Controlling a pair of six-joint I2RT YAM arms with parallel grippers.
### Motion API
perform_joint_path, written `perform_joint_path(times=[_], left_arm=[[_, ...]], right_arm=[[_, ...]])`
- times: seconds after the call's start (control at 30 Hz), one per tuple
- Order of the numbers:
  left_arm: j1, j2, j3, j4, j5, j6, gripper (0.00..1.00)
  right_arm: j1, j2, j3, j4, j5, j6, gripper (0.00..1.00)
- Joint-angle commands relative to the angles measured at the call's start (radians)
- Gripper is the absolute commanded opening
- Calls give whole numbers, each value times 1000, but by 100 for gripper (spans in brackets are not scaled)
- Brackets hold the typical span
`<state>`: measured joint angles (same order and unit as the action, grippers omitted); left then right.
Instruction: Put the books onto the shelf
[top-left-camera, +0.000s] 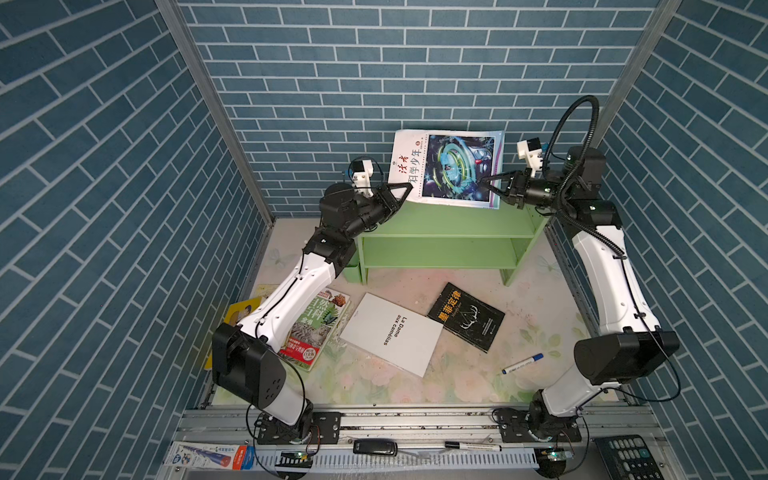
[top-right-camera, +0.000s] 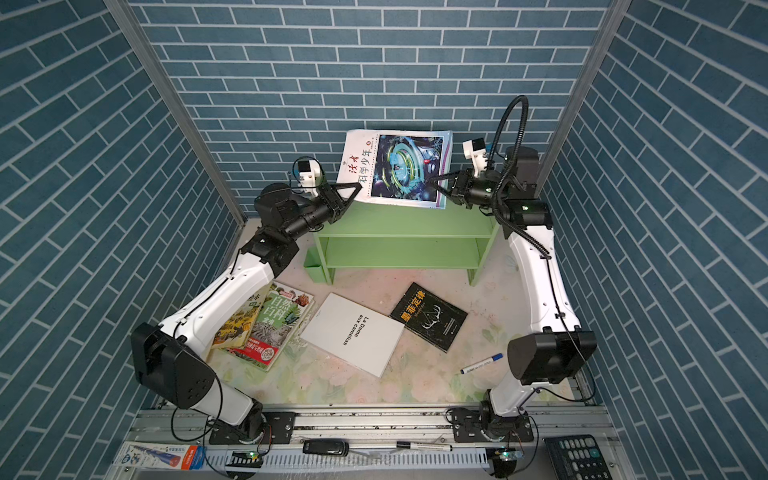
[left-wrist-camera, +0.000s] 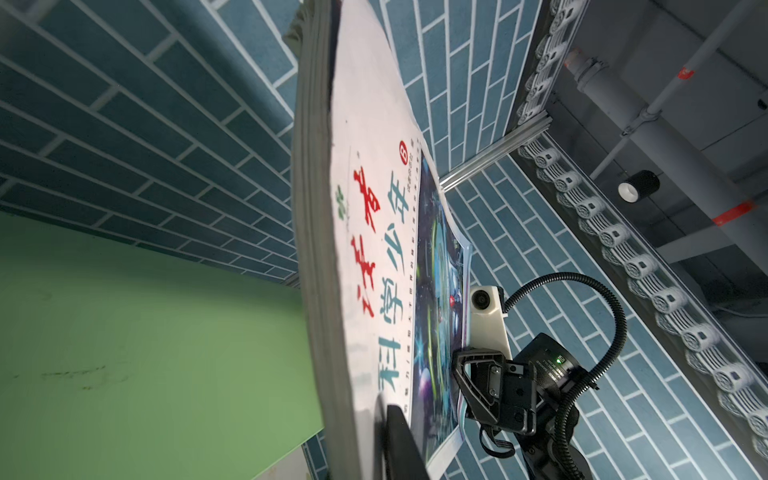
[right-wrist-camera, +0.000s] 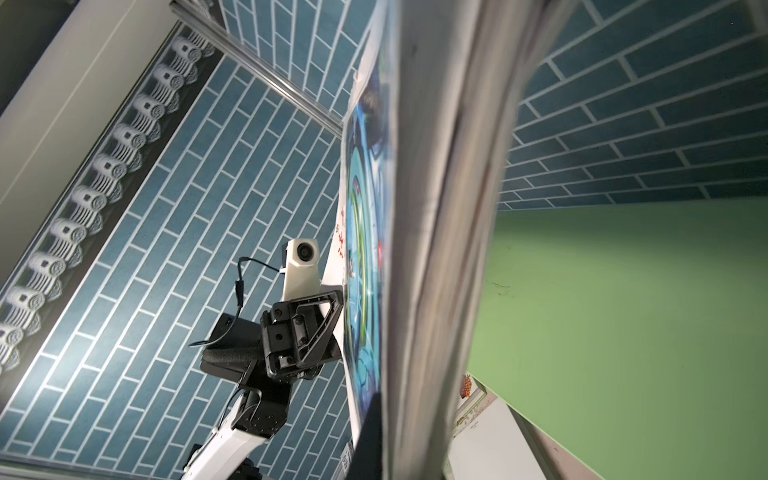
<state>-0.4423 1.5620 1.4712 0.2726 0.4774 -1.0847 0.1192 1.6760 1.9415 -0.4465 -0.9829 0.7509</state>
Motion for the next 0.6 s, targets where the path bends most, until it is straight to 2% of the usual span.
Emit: perform_joint_path(times=[0.0, 0.17, 0.3, 0.57], left_arm=[[-17, 16, -62, -46, -35, 41, 11], [-17, 3, -145, -57, -95, 30, 10], [-17, -12, -182, -53, -130, 20, 10], [-37, -13, -212, 7, -185, -55, 10]], right_arm=[[-1, 67, -30, -83, 168, -52, 43], [-3, 29, -105, -164, 271, -126, 63], [-2, -53, -220, -148, 302, -150, 66], [-1, -244, -433, -68, 295, -119, 67]])
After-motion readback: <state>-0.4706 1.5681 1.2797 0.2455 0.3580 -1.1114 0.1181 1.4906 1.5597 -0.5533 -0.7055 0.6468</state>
